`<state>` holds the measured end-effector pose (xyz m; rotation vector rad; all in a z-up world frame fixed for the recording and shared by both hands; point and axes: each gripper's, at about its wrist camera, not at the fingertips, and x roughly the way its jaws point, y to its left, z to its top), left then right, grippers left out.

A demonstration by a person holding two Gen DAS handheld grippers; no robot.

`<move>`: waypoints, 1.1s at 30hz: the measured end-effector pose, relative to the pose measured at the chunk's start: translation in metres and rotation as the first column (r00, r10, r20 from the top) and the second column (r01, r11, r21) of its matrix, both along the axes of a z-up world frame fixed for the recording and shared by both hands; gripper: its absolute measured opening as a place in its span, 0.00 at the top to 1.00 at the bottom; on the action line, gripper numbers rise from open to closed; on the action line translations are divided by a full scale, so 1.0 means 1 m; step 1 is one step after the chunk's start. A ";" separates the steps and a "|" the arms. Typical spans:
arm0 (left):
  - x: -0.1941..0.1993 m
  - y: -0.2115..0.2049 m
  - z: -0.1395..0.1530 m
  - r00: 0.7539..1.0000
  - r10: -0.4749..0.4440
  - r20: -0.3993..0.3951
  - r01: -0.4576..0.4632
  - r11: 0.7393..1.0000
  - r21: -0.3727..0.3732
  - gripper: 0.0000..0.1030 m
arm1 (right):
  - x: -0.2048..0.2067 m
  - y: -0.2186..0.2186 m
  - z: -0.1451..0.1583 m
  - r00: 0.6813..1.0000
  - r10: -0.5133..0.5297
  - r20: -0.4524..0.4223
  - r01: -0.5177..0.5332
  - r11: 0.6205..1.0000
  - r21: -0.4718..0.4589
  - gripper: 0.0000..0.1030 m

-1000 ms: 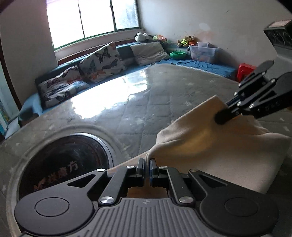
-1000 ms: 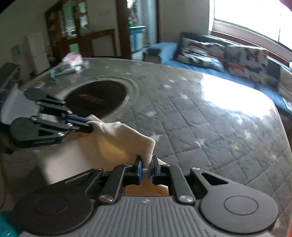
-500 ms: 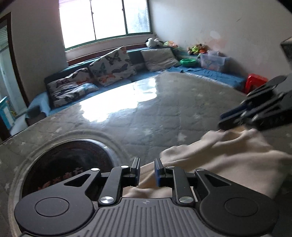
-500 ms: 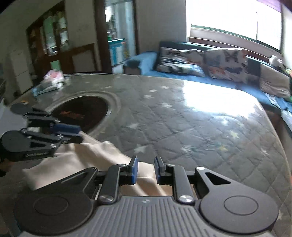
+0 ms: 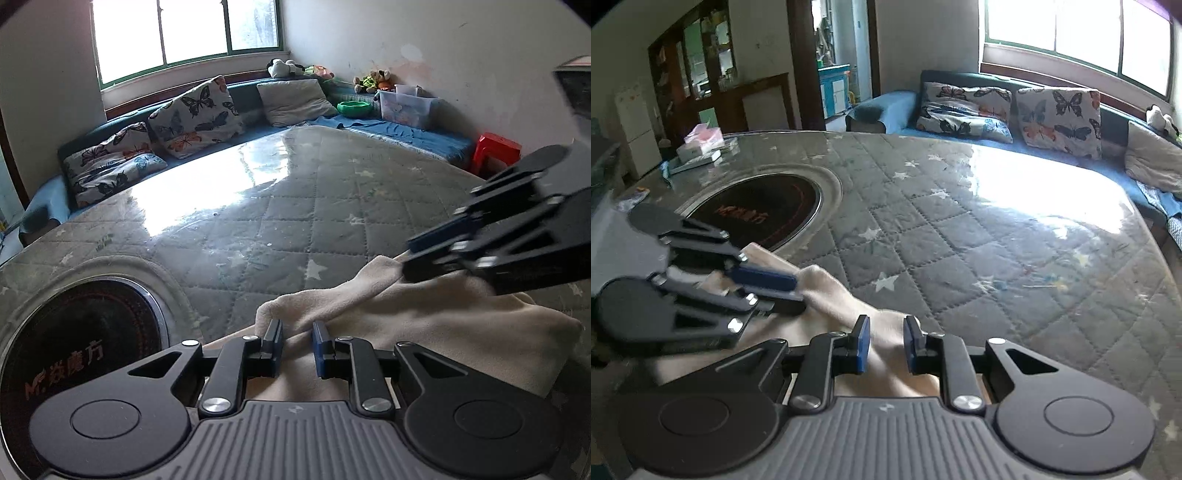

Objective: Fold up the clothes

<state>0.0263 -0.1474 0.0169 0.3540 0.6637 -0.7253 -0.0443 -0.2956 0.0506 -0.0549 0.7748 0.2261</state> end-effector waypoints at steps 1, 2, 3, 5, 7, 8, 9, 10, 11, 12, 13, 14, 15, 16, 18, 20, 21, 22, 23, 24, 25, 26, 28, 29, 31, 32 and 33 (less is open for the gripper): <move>0.000 0.000 0.000 1.000 0.000 0.002 0.000 1.000 0.001 0.81 | -0.008 -0.001 0.003 1.000 0.008 0.004 -0.008 1.000 -0.016 0.83; 0.000 -0.001 -0.001 1.000 0.001 0.003 -0.001 1.000 0.002 0.81 | -0.017 -0.003 0.006 1.000 0.006 0.006 -0.006 1.000 -0.022 0.83; 0.000 -0.001 -0.001 1.000 0.002 0.003 -0.002 1.000 0.003 0.81 | -0.025 -0.005 0.008 1.000 0.001 0.007 -0.001 1.000 -0.025 0.83; 0.001 -0.002 -0.002 1.000 0.005 0.004 -0.005 1.000 0.004 0.81 | -0.040 -0.011 0.010 1.000 -0.014 0.008 0.014 1.000 -0.027 0.83; 0.000 -0.003 -0.002 1.000 0.008 0.005 -0.008 1.000 0.007 0.80 | -0.053 -0.022 0.009 0.998 -0.060 0.000 0.060 0.998 -0.013 0.83; 0.000 -0.003 -0.002 1.000 0.009 0.006 -0.009 1.000 0.009 0.80 | -0.058 -0.027 0.008 0.997 -0.081 -0.004 0.081 0.997 -0.007 0.83; 0.000 -0.004 -0.002 1.000 0.010 0.007 -0.010 1.000 0.010 0.80 | -0.061 -0.032 0.005 0.995 -0.099 -0.010 0.099 0.995 0.000 0.83; 0.000 -0.004 -0.002 1.000 0.011 0.007 -0.011 1.000 0.012 0.80 | -0.064 -0.037 0.003 0.993 -0.116 -0.017 0.116 0.993 0.008 0.83; 0.000 -0.004 -0.002 1.000 0.012 0.008 -0.012 1.000 0.014 0.80 | -0.065 -0.040 0.000 0.991 -0.132 -0.024 0.133 0.991 0.019 0.83; 0.000 -0.004 -0.003 1.000 0.013 0.009 -0.013 1.000 0.016 0.80 | -0.065 -0.042 -0.002 0.990 -0.141 -0.026 0.142 0.989 0.030 0.83; 0.000 -0.004 -0.003 1.000 0.014 0.010 -0.014 1.000 0.017 0.80 | -0.065 -0.044 -0.005 0.989 -0.148 -0.027 0.149 0.988 0.041 0.83; 0.000 -0.005 -0.003 1.000 0.017 0.010 -0.017 1.000 0.018 0.80 | -0.065 -0.045 -0.007 0.987 -0.155 -0.028 0.156 0.986 0.052 0.83; 0.000 -0.005 -0.003 1.000 0.018 0.011 -0.018 1.000 0.019 0.80 | -0.064 -0.045 -0.008 0.987 -0.158 -0.024 0.160 0.985 0.061 0.83; 0.000 -0.005 -0.003 1.000 0.019 0.011 -0.019 1.000 0.020 0.80 | -0.063 -0.045 -0.009 0.987 -0.161 -0.020 0.162 0.984 0.068 0.83; 0.000 -0.005 -0.004 1.000 0.022 0.012 -0.022 1.000 0.019 0.79 | -0.061 -0.044 -0.013 0.985 -0.169 -0.020 0.170 0.983 0.069 0.83; 0.000 -0.005 -0.004 1.000 0.024 0.012 -0.024 1.000 0.018 0.79 | -0.058 -0.045 -0.017 0.983 -0.182 -0.029 0.183 0.980 0.073 0.83; 0.000 -0.005 -0.004 1.000 0.025 0.013 -0.025 1.000 0.017 0.79 | -0.057 -0.045 -0.020 0.981 -0.188 -0.036 0.190 0.979 0.074 0.84; 0.000 -0.004 -0.005 1.000 0.025 0.014 -0.025 1.000 0.016 0.78 | -0.057 -0.044 -0.020 0.981 -0.192 -0.029 0.193 0.979 0.068 0.94; 0.000 -0.004 -0.005 1.000 0.026 0.015 -0.026 1.000 0.016 0.78 | -0.058 -0.043 -0.019 0.981 -0.194 -0.018 0.195 0.979 0.060 0.96; 0.000 -0.004 -0.006 1.000 0.025 0.017 -0.026 1.000 0.016 0.78 | -0.060 -0.041 -0.017 0.981 -0.194 0.002 0.194 0.980 0.046 0.96; 0.000 -0.004 -0.006 0.999 0.025 0.020 -0.025 1.000 0.016 0.78 | -0.062 -0.038 -0.013 0.981 -0.193 0.026 0.192 0.981 0.030 0.97; 0.000 -0.004 -0.006 0.999 0.026 0.022 -0.026 1.000 0.014 0.77 | -0.063 -0.036 -0.010 0.980 -0.192 0.042 0.192 0.981 0.012 0.97; 0.001 -0.003 -0.007 0.999 0.030 0.023 -0.030 0.999 0.009 0.77 | -0.064 -0.034 -0.008 0.979 -0.196 0.060 0.198 0.980 -0.024 0.97; 0.001 -0.003 -0.007 0.999 0.032 0.023 -0.032 0.999 0.008 0.77 | -0.062 -0.035 -0.011 0.978 -0.204 0.051 0.205 0.978 -0.028 0.97; 0.000 -0.003 -0.008 0.999 0.034 0.023 -0.034 0.999 0.006 0.77 | -0.058 -0.039 -0.021 0.975 -0.221 0.019 0.222 0.975 -0.015 0.96; 0.000 -0.004 -0.008 0.999 0.035 0.023 -0.035 0.999 0.006 0.77 | -0.057 -0.041 -0.024 0.973 -0.230 0.014 0.230 0.973 -0.004 0.94; 0.000 -0.004 -0.008 0.999 0.035 0.024 -0.035 0.999 0.005 0.77 | -0.057 -0.041 -0.022 0.973 -0.232 0.020 0.232 0.973 -0.004 0.93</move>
